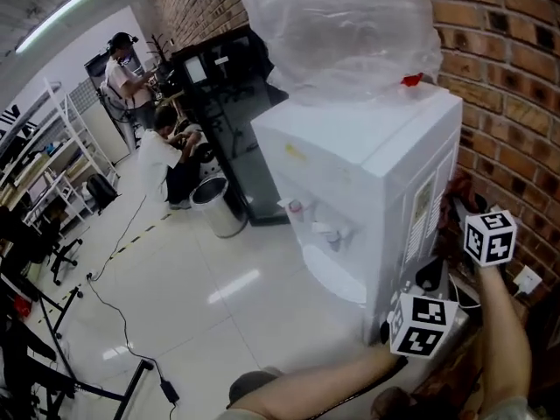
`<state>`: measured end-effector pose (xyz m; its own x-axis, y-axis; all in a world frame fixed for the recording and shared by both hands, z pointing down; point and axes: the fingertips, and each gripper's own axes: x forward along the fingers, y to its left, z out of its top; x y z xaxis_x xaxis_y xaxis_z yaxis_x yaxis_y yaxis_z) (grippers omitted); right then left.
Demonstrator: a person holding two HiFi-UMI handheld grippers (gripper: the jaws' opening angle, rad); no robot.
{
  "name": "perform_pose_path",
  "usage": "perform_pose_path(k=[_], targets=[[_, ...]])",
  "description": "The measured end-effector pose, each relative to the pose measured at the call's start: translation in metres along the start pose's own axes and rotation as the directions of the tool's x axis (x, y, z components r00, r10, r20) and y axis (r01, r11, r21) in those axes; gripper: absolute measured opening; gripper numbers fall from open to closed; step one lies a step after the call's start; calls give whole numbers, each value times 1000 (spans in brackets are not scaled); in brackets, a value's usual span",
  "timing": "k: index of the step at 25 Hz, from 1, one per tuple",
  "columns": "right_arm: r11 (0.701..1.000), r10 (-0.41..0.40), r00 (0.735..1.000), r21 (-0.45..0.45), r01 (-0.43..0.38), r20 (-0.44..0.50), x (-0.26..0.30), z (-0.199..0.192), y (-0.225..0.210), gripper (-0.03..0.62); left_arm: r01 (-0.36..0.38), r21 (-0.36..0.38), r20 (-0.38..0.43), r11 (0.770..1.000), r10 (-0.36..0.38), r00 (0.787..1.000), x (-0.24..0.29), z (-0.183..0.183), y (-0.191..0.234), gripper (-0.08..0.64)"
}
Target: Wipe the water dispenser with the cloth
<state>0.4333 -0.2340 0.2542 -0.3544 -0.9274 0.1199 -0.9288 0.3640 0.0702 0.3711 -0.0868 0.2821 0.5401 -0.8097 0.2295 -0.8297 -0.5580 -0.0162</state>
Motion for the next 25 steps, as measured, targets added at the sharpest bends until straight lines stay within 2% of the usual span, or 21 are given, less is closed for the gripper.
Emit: perform_pose_path(k=[3,9,13,17,21,25], targets=[[1000,18,999,17,-17,-37,7,-35,9,95,-1,-1,-27,1000,1,1000,5,-25,1,0],[996,40,989,78,-29,-145,11,-127,29,95,37,-20,-130,999,-39,991,14,-100,-5,0],[993,41,975,117,-16,-217,11,-178,41,95,40,-23,-160,999,-43,986,14,-129,-2,0],[979,38,961,202,19,-274,25,-225,48,97,50,-10,-212,999,-51,976,21,-158,5,0],[970,44,935,239,44,-351,35,-277,51,97,37,-6,-244,999,-37,969,31,-182,14,0],[973,62,889,228,48,-454,43,-326,52,98,49,-8,-280,999,-49,959,40,-215,9,0]])
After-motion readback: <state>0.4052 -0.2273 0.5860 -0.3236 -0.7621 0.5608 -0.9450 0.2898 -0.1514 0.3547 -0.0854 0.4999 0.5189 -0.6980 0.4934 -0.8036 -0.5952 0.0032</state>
